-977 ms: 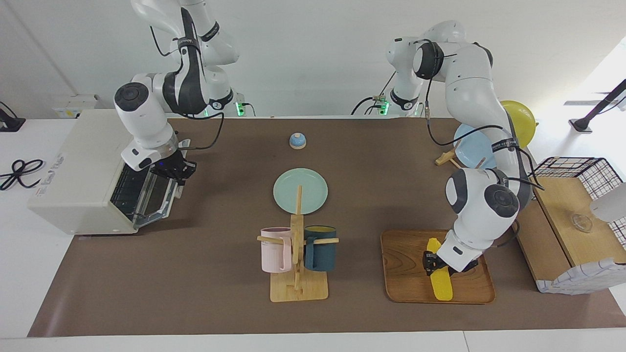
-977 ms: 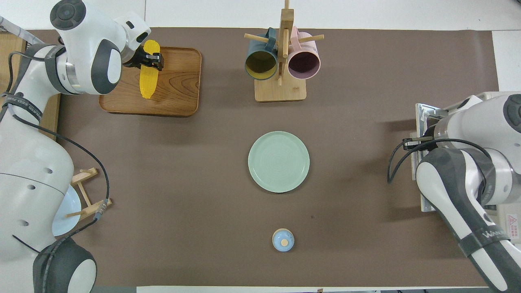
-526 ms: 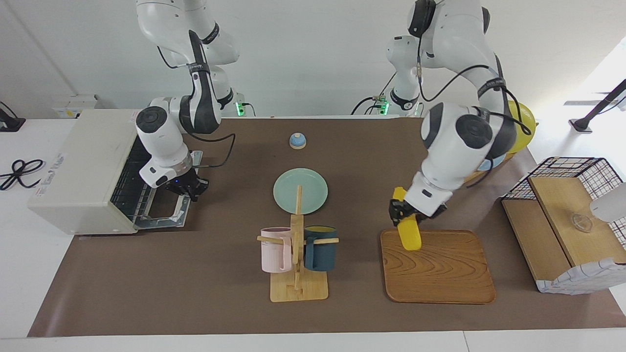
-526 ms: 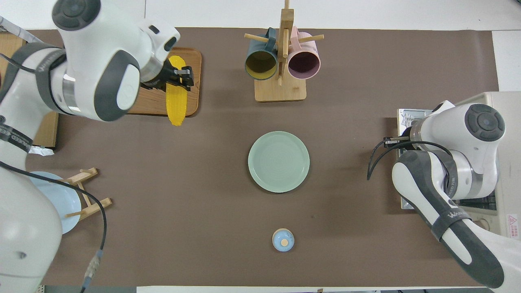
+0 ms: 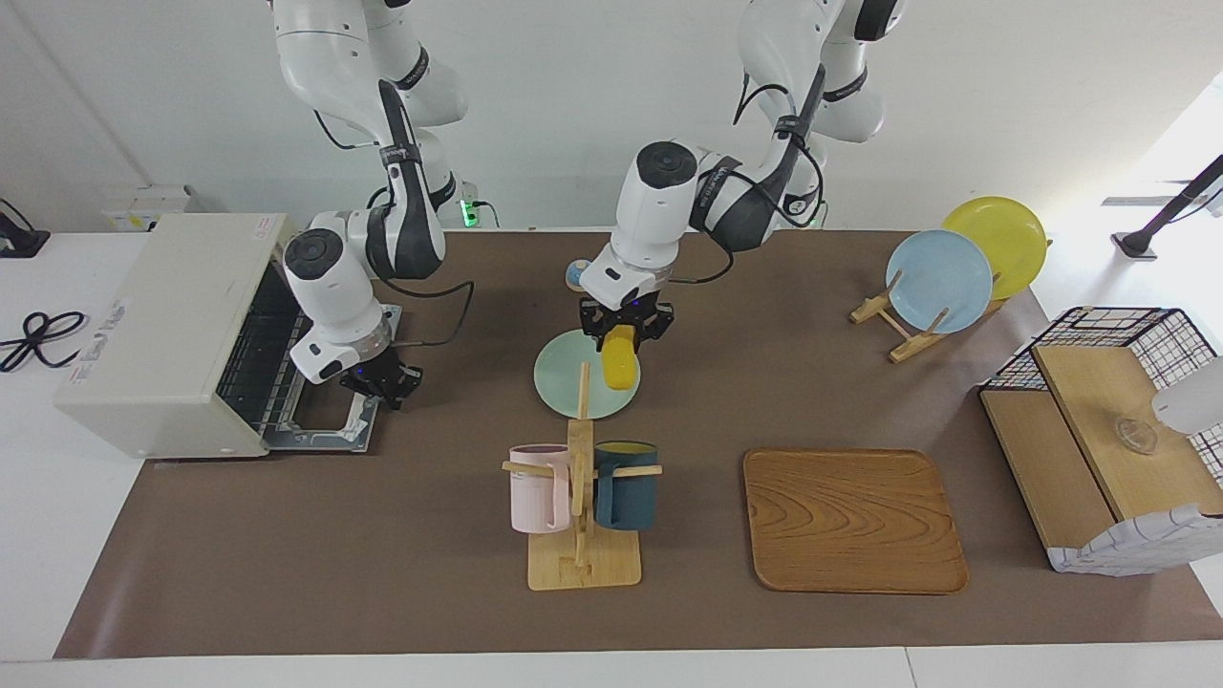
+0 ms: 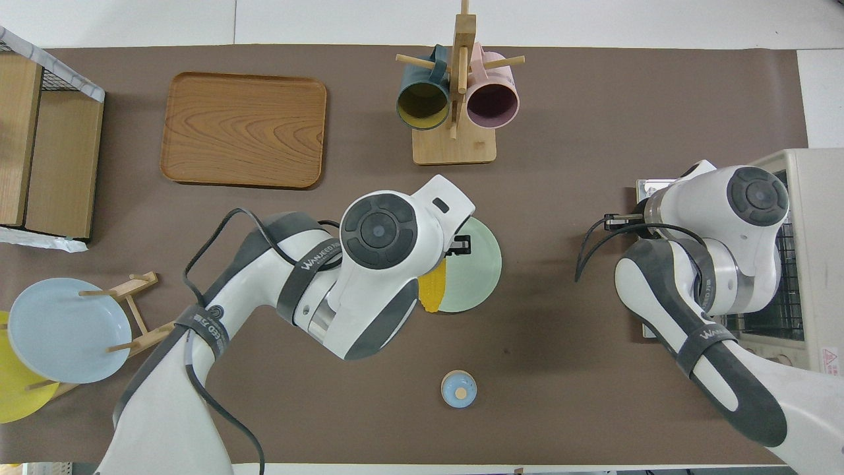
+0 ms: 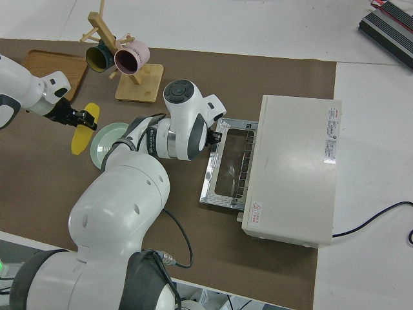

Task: Put corn in oven
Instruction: 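Carry the corn over the plate while the right gripper opens the oven door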

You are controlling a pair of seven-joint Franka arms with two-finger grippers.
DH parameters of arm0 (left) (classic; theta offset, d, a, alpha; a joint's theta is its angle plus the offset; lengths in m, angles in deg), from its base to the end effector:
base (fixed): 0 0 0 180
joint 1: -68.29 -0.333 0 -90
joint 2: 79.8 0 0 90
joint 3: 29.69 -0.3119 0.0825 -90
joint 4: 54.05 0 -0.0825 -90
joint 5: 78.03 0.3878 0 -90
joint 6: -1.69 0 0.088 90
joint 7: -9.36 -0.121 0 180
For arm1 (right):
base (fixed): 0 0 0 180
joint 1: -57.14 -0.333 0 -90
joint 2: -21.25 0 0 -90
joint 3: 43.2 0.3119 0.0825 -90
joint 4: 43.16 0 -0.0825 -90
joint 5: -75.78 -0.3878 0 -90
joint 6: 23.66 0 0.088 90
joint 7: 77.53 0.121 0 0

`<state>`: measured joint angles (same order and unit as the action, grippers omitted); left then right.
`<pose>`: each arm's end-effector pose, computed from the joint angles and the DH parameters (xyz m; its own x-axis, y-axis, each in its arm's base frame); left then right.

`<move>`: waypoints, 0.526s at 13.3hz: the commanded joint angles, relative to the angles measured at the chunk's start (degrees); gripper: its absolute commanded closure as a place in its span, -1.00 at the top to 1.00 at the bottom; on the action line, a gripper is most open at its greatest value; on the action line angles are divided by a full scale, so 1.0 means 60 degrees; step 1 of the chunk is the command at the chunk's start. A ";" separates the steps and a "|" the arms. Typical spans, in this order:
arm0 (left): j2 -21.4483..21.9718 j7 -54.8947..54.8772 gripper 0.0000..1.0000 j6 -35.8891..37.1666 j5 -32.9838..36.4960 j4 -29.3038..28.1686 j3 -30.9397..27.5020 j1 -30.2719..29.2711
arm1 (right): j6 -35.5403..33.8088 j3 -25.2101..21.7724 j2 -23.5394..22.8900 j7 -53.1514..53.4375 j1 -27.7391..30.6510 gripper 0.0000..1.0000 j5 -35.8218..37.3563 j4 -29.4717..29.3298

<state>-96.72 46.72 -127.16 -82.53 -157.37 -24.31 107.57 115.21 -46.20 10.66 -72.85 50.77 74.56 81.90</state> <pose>0.4639 -0.4573 0.3779 0.9956 -0.0715 0.0599 -0.0805 -0.9830 0.1652 0.5622 0.0335 0.2891 0.9977 -0.0376 0.0558 -0.0371 -0.9993 -0.0099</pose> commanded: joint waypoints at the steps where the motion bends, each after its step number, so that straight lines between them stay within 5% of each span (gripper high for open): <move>1: -0.0531 0.0175 -1.00 -0.0936 -0.0173 -0.0299 -0.0237 0.0514 | -0.0890 0.0003 -0.0108 0.0229 -0.0416 -1.00 -0.0307 -0.1034; 6: -0.0930 0.0117 -1.00 -0.1788 -0.0100 -0.0621 -0.0267 0.0734 | -0.2652 0.0003 -0.0152 0.2292 -0.1543 -0.96 -0.0337 -0.2488; 7: -0.0930 0.0102 0.71 -0.1730 -0.0013 -0.0607 -0.0296 0.0734 | -0.2653 0.0003 -0.0152 0.2659 -0.1777 -0.93 -0.0337 -0.2503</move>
<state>-103.86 47.71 -136.71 -82.53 -159.40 -24.77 110.95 100.07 -46.02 10.69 -60.09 41.88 73.89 68.14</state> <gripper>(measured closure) 0.436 0.978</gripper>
